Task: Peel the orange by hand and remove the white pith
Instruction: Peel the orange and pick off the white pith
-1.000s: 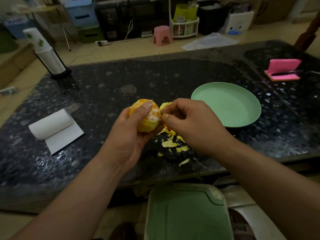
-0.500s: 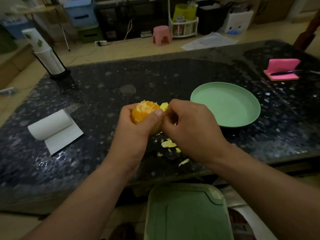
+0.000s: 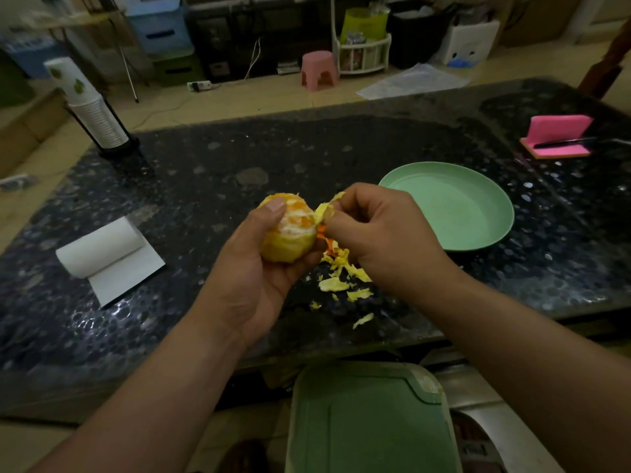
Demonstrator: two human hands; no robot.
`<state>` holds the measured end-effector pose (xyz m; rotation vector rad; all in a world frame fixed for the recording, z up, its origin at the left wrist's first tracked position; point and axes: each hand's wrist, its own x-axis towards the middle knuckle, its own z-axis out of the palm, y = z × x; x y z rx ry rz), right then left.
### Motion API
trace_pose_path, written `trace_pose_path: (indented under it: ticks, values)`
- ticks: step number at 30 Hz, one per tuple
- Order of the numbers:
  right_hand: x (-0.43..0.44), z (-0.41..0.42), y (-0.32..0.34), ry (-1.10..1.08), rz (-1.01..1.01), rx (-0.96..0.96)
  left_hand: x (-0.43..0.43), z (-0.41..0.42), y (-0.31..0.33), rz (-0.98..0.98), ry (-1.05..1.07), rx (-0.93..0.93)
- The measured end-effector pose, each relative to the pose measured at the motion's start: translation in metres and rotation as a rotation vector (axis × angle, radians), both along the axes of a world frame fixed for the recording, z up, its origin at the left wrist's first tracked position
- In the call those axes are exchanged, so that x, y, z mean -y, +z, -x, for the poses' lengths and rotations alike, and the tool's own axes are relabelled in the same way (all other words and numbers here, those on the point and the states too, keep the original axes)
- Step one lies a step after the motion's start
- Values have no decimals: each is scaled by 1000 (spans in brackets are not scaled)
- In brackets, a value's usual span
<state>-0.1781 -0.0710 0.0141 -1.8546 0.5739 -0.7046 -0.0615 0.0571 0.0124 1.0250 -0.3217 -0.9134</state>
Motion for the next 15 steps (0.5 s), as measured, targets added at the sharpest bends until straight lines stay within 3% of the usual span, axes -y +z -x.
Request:
trace_pose_path:
  ticks: [11,15]
  values:
    - [13,6,4,-50,-52,13,-5,-8,5,18,-62,-109]
    - [10,6,6,85,-41,-53,-4,-9,7,-1,-23,-112]
